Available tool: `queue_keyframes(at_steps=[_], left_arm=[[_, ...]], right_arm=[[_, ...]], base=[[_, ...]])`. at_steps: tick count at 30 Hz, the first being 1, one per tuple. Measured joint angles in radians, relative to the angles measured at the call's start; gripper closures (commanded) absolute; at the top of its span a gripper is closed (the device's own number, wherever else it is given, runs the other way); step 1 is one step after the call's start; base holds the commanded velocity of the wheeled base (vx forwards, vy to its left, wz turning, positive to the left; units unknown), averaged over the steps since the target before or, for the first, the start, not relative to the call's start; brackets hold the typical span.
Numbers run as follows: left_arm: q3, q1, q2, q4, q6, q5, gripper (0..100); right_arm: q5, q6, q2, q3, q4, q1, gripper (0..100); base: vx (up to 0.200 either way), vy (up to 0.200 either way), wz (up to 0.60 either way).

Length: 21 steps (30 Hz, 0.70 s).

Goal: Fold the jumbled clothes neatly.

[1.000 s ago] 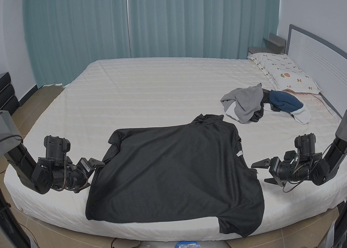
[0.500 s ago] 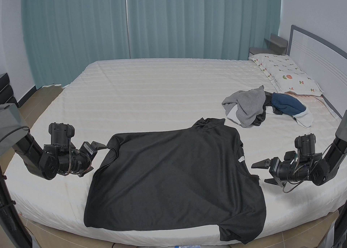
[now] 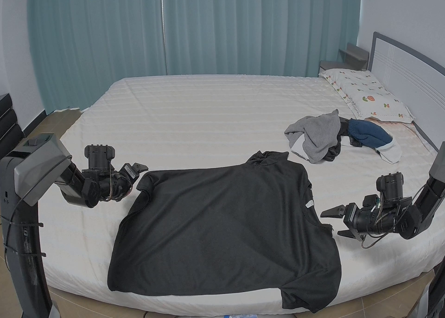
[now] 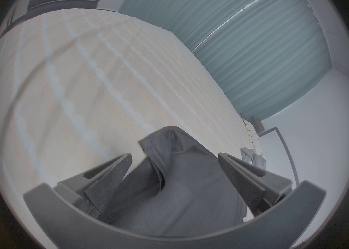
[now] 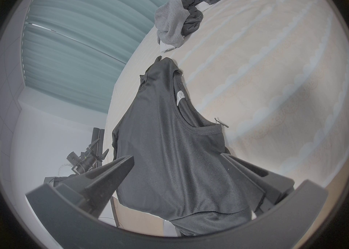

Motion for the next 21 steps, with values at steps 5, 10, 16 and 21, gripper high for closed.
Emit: queue_keyframes(at_steps=[5, 10, 16, 21], left_arm=[[-0.133, -0.003, 0.085, 0.072, 0.021, 0.017, 0], [-0.203, -0.005, 0.142, 0.121, 0.028, 0.041, 0], [-0.25, -0.005, 0.174, 0.127, 0.026, 0.047, 100], [-0.283, 0.0, 0.194, 0.125, 0.006, 0.086, 100]], right_arm=[[0.0, 0.0, 0.0, 0.0, 0.0, 0.003, 0], [-0.002, -0.002, 0.011, -0.005, -0.009, 0.003, 0], [-0.003, -0.002, 0.022, -0.001, -0.044, 0.002, 0], [-0.003, -0.001, 0.026, 0.002, -0.054, -0.001, 0]], base=[[0.0, 0.0, 0.0], [0.0, 0.0, 0.0], [0.0, 0.0, 0.0], [0.0, 0.0, 0.0]])
